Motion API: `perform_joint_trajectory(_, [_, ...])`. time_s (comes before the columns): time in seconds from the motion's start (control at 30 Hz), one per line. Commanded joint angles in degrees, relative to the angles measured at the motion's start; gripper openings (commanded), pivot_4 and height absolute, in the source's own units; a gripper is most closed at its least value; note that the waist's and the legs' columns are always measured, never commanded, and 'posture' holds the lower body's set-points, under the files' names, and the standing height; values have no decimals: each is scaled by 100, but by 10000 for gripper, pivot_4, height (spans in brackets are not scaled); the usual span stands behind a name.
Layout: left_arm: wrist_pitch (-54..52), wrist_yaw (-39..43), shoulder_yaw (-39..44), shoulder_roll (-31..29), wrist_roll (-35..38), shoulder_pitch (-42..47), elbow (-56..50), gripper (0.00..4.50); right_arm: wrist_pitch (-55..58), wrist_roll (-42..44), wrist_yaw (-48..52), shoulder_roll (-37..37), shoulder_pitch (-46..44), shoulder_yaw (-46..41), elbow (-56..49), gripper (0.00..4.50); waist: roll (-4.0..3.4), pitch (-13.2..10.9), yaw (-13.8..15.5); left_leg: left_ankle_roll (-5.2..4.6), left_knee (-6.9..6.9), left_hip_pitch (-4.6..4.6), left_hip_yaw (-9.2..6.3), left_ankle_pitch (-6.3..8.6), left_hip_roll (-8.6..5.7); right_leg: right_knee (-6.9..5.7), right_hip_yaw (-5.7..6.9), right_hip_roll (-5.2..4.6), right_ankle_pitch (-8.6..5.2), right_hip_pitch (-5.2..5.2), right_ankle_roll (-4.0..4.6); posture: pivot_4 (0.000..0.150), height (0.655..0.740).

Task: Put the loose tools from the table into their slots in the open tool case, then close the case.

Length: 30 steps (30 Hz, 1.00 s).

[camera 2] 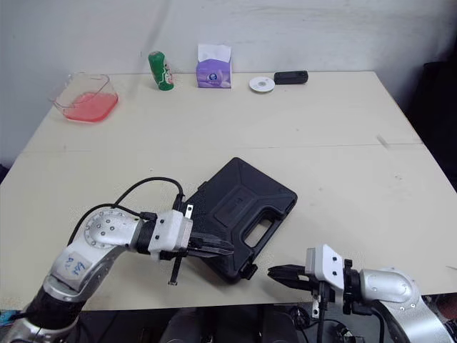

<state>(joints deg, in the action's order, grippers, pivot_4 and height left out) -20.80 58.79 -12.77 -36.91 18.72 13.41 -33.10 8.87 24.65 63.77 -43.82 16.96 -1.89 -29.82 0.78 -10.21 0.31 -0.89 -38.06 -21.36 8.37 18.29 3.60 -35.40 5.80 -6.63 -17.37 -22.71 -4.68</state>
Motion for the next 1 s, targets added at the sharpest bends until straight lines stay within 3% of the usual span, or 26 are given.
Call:
perform_joint_trajectory(0.03, [66, -83, -133, -202, -228, -209, -279, 1064, -13, -1, 92, -120, 106, 149, -252, 0, -1, 0, 0, 3, 0, 2, 0, 2, 2, -1, 0, 1, -2, 0, 3, 1500, 7400])
perform_joint_trajectory(0.27, [-481, -515, -492, -324, -658, -502, -218, 1064, 37, -294, -42, -75, -60, 605, -194, 0, -1, 0, 12, 5, 0, 2, 0, 6, 7, 0, 1, 2, -5, -1, 9, 1500, 7400])
perform_joint_trajectory(0.4, [-561, -298, -905, -774, -940, -628, -254, 1064, 47, -426, -222, 51, -243, 850, -152, 0, -8, 6, 13, 14, 2, 6, 0, 11, 13, 0, 1, 2, -9, -1, 16, 1500, 7400])
perform_joint_trajectory(0.73, [-939, -791, -1064, -678, -838, -616, -151, 1064, 197, -460, -483, 208, -551, 1134, -220, 0, -10, 21, 115, 19, 2, 17, 0, 17, 13, 3, 1, 0, -11, 9, 20, 1500, 7400])
perform_joint_trajectory(1.0, [-1034, -1295, -650, -235, -680, -588, 40, 1064, 271, -283, -577, 309, -674, 1137, -386, 0, -7, 21, 116, 15, 0, 16, 0, 16, 13, 4, 1, -1, -10, 11, 18, 1500, 7400])
